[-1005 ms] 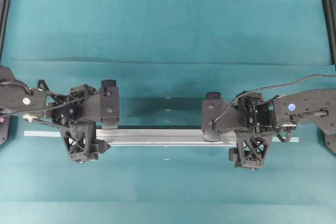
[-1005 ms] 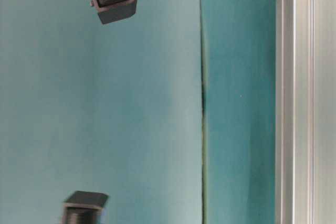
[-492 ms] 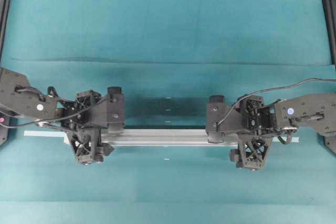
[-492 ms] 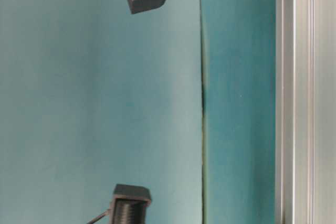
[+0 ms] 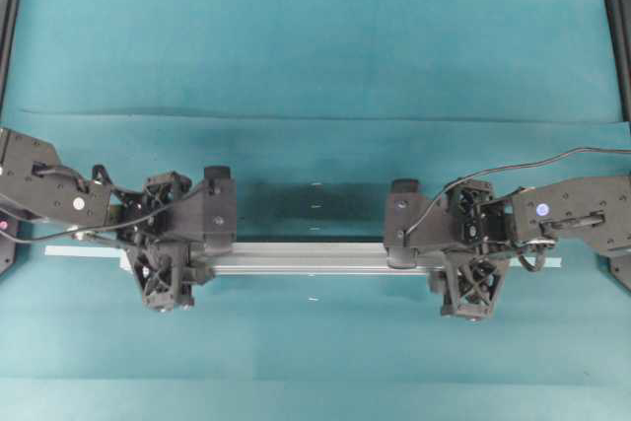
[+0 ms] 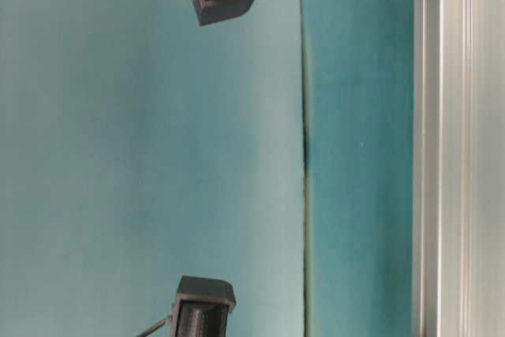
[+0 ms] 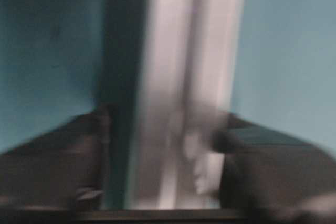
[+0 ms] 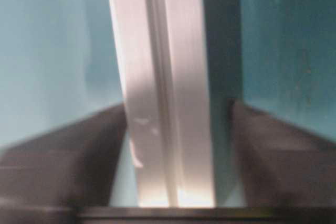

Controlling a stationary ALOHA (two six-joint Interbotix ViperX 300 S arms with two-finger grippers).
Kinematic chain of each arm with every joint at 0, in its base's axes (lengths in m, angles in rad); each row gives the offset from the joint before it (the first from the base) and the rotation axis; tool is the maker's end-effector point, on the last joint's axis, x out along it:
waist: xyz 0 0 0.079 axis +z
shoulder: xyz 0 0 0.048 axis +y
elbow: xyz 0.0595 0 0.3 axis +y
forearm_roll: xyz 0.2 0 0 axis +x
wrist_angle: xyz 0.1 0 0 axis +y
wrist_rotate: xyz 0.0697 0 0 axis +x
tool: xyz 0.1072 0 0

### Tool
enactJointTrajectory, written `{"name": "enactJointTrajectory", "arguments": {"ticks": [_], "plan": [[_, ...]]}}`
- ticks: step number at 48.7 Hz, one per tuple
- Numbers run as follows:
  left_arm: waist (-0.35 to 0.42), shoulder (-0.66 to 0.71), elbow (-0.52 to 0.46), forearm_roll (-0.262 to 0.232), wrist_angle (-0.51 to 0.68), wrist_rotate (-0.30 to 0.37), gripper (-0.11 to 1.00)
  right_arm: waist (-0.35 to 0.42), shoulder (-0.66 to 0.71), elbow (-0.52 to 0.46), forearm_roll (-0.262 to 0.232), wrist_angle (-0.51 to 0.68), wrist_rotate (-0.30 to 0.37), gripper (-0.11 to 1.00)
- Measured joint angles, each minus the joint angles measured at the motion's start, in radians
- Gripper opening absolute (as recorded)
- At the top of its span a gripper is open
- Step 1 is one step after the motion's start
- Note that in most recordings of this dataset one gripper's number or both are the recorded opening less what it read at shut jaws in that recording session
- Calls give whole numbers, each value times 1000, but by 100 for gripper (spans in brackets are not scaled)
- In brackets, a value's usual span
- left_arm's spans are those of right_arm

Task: Lift the metal rail with both hands and move it towards you.
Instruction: 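Close both grippers on the silver rail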

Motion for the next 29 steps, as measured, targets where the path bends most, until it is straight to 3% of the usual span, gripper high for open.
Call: {"name": "enactJointTrajectory", "arguments": {"ticks": [2, 29], "plan": [[0, 0, 0, 3, 2, 3, 30, 0, 3, -6, -2, 6, -3, 37], [0, -5, -5, 5, 9, 3, 30, -2, 17, -43, 11, 75, -3, 37]]}}
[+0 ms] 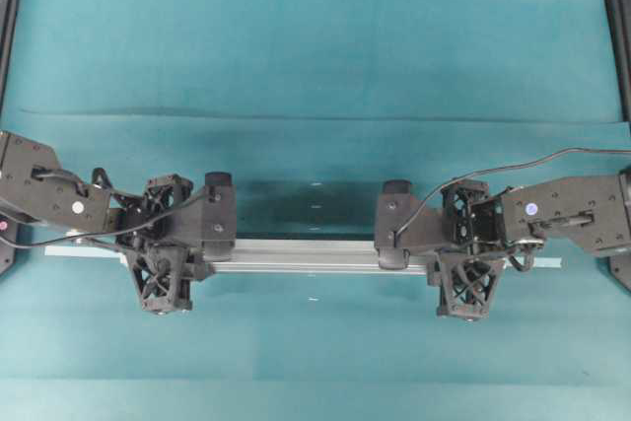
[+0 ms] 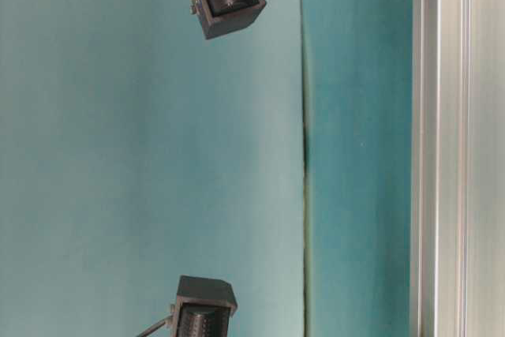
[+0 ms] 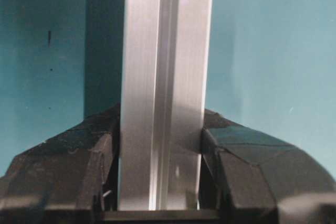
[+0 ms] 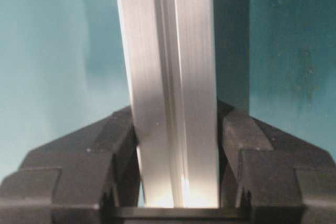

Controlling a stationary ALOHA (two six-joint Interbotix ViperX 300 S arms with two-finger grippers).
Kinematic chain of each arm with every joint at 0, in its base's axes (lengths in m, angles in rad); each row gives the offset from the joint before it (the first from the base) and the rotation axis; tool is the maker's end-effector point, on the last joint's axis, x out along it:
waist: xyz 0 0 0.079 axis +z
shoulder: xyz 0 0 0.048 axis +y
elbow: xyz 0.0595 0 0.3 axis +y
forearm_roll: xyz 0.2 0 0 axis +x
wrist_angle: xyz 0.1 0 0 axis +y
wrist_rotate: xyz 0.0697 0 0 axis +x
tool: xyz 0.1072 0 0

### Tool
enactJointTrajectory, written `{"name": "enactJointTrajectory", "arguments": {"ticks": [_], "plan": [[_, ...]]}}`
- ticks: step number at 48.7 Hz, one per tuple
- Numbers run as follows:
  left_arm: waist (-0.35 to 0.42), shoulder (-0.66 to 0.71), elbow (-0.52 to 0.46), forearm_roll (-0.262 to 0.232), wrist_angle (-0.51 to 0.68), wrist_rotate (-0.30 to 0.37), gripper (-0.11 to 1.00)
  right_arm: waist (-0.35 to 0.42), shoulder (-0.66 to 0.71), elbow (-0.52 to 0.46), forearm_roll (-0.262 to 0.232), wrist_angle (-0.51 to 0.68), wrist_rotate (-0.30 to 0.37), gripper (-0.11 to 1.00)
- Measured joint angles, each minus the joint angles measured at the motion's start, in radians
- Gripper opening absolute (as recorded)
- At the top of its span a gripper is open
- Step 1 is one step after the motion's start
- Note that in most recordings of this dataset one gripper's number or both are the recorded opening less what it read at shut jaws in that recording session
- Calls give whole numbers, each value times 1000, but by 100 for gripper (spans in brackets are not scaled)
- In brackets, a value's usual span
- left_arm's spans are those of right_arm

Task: Lift the metal rail with both hands and move it towards you.
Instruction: 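Close both grippers on the silver rail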

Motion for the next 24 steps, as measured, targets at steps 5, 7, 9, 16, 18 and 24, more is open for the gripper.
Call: {"name": "enactJointTrajectory", "arguments": {"ticks": [5, 7, 9, 16, 18, 24], "plan": [[0, -23, -14, 0, 29, 0, 30, -2, -23, -21, 5, 55, 0, 37], [0, -38, -21, 0, 51, 0, 30, -2, -40, -31, 6, 84, 0, 37], [-2, -57, -34, 0, 78, 0, 30, -3, -57, -43, 8, 114, 0, 37], [-2, -137, -95, 0, 224, 0, 30, -14, -123, -98, 9, 238, 2, 37], [0, -158, -114, 0, 268, 0, 30, -17, -144, -121, 9, 281, 0, 37], [-2, -221, -187, -2, 405, 0, 30, -23, -201, -186, 11, 391, 5, 37]]}}
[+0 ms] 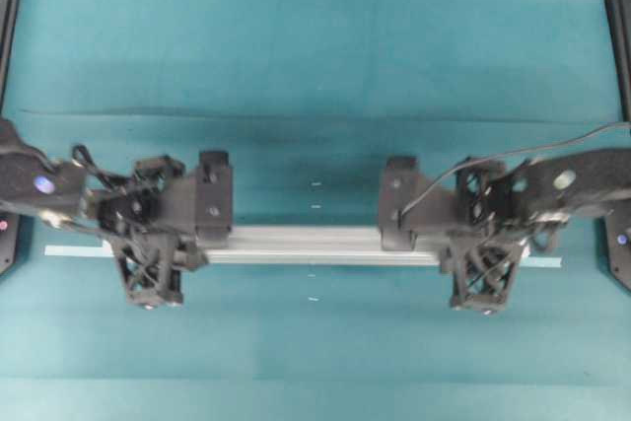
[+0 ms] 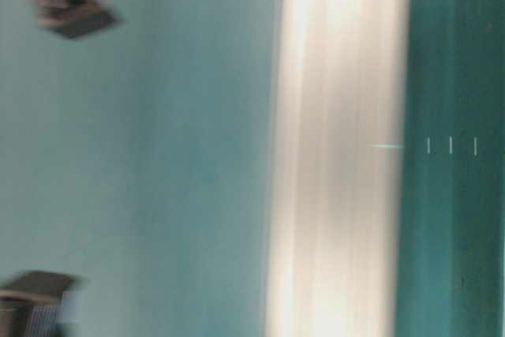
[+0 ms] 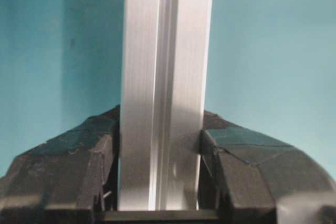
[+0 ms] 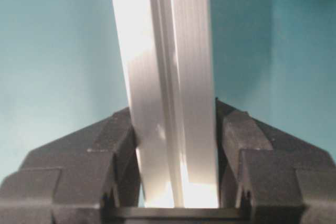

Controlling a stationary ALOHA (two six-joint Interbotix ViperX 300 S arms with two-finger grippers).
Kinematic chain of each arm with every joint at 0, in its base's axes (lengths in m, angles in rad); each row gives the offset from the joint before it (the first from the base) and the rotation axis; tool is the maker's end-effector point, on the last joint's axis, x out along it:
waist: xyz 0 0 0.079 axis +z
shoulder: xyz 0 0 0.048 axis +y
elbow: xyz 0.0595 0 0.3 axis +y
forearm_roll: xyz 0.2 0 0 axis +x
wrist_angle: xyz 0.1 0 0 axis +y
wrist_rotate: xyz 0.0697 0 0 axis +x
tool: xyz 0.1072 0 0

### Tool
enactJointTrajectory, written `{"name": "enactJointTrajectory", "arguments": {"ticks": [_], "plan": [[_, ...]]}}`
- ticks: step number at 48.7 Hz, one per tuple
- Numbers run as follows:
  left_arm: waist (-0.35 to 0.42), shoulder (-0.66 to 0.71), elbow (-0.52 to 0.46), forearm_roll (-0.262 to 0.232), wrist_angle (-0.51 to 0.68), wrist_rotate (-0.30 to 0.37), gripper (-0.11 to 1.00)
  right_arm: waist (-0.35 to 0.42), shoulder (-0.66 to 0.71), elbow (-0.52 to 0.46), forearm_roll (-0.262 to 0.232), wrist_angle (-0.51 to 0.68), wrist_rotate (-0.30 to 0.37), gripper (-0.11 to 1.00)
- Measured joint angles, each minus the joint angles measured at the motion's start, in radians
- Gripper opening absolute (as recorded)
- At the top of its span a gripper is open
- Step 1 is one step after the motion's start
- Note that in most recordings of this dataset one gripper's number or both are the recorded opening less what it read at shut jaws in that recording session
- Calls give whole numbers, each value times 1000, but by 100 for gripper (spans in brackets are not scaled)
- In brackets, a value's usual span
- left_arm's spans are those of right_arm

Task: Lift the metal rail with both hands and move it towards you.
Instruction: 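Close both grippers on the silver rail, then lift the rail with both grippers and pull it toward the robot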

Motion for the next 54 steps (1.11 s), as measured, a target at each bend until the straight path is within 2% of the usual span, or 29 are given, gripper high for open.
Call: {"name": "enactJointTrajectory", "arguments": {"ticks": [8, 28, 41, 47, 54], "plan": [[2, -71, -104, 2, 160, 0, 30, -8, -48, -98, 0, 146, 26, 37], [18, -118, -328, 0, 402, 2, 30, -14, -71, -403, 0, 500, 77, 37], [25, -72, -583, -5, 709, 3, 30, -14, -2, -678, 3, 724, 123, 37], [25, -51, -657, -5, 798, 2, 30, -14, 20, -753, 3, 744, 129, 37], [25, -35, -703, -6, 828, 2, 30, -12, 23, -762, 3, 747, 129, 37]]}}
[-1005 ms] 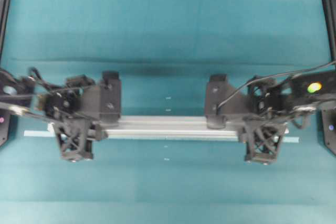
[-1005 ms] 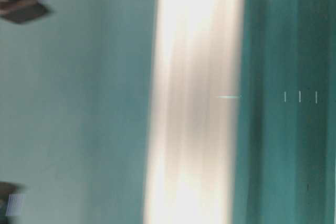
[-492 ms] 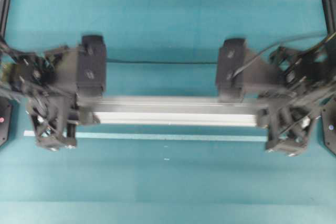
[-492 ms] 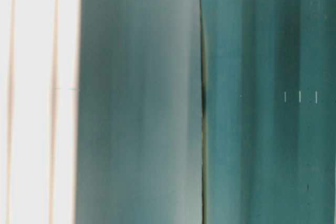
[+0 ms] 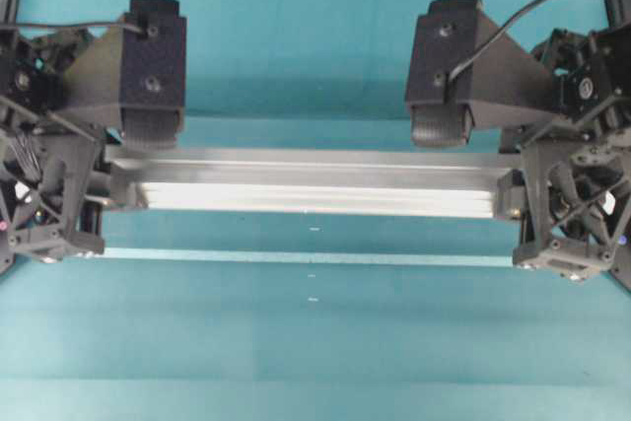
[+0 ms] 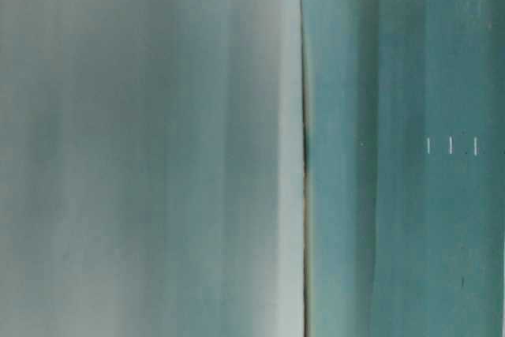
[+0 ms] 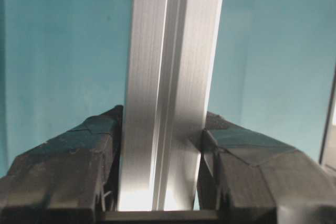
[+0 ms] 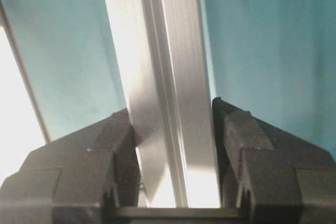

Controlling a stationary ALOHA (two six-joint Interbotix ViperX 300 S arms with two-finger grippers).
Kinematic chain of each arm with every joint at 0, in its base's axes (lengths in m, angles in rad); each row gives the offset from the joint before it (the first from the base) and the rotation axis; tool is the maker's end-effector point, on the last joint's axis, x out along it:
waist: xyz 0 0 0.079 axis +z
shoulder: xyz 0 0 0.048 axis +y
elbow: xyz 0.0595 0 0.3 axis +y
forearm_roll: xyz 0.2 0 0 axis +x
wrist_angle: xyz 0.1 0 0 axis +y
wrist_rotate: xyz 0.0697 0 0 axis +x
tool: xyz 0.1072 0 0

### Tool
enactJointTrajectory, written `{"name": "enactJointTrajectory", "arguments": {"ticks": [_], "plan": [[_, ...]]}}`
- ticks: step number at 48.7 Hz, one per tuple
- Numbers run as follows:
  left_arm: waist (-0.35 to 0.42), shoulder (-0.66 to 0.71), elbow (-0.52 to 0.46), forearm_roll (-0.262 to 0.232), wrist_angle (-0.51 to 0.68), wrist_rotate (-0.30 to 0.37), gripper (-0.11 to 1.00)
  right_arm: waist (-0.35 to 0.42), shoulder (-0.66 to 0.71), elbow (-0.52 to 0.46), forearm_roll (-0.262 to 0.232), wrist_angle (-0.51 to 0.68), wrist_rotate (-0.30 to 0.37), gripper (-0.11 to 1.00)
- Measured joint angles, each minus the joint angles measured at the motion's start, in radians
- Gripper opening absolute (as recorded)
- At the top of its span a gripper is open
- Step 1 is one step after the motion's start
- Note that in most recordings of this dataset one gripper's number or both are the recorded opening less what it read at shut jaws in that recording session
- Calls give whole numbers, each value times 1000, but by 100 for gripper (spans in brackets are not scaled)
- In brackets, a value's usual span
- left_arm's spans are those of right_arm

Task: Lift the metal rail with both hands and move it towards you.
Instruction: 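Lift the rail with both grippers and pull it toward the robot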

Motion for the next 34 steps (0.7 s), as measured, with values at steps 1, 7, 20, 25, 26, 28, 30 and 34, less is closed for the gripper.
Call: {"name": "enactJointTrajectory", "arguments": {"ticks": [1, 7, 20, 25, 26, 28, 30, 34], "plan": [[0, 2, -2, 2, 2, 0, 30, -2, 0, 2, 0, 0, 0, 37], [0, 5, -12, 2, 3, 0, 30, -2, -8, 15, 2, 0, 0, 37], [2, 14, -21, 6, 5, 2, 30, -3, -23, 55, 0, -8, 0, 37], [6, 20, -9, 5, 2, 3, 30, -5, -28, 92, 0, -20, 0, 37], [8, 21, -2, 5, -2, 5, 30, -6, -28, 103, 2, -26, 0, 37], [15, 25, 15, 6, -8, 9, 30, -6, -29, 127, 2, -35, 0, 37], [20, 29, 35, 6, -17, 9, 30, -9, -31, 160, 0, -49, -3, 37], [28, 37, 81, 6, -41, 9, 30, -15, -32, 230, -5, -95, -20, 37]]}}
